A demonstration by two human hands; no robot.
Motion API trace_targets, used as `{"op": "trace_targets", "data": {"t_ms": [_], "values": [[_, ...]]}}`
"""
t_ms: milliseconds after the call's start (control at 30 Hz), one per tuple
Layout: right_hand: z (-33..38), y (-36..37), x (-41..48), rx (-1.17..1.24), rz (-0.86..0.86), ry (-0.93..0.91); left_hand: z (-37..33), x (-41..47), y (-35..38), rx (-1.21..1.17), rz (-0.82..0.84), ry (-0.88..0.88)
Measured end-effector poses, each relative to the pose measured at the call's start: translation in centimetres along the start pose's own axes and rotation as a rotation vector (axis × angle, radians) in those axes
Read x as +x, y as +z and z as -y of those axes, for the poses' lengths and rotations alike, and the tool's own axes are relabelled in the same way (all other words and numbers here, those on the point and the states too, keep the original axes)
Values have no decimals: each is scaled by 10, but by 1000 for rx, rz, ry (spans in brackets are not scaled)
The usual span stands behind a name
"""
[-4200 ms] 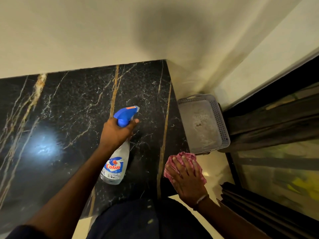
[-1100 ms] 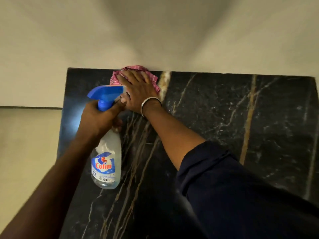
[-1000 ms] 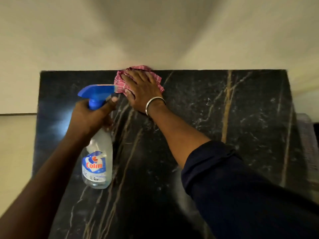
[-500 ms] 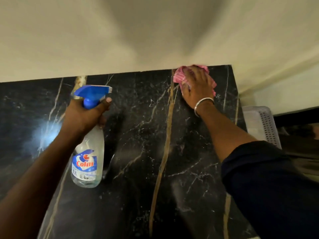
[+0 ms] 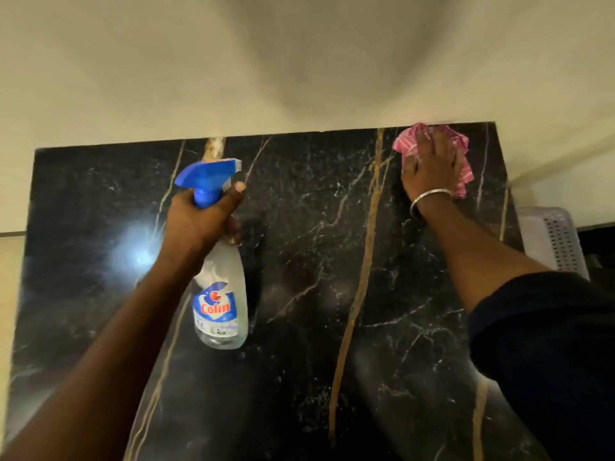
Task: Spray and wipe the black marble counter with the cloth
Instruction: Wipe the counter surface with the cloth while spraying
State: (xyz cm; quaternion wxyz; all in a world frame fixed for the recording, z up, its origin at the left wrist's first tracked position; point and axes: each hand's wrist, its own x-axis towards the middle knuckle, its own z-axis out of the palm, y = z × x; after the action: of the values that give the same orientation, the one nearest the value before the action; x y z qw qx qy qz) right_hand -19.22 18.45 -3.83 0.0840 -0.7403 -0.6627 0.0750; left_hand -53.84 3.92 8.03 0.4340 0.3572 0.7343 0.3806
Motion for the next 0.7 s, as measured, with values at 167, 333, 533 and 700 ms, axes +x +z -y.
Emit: {"op": "trace_targets", "data": {"t_ms": [167, 333, 533, 700], "values": [[138, 29, -42, 92, 84, -274, 18, 0, -46, -63, -45, -45], [308, 67, -83, 69, 233, -549, 32, 0, -101, -66, -107, -51], [451, 87, -114, -28, 339, -788, 53, 4, -177, -69, -215, -115], [530, 125, -123, -171, 358, -947, 78, 18, -226, -34, -273, -100]]}}
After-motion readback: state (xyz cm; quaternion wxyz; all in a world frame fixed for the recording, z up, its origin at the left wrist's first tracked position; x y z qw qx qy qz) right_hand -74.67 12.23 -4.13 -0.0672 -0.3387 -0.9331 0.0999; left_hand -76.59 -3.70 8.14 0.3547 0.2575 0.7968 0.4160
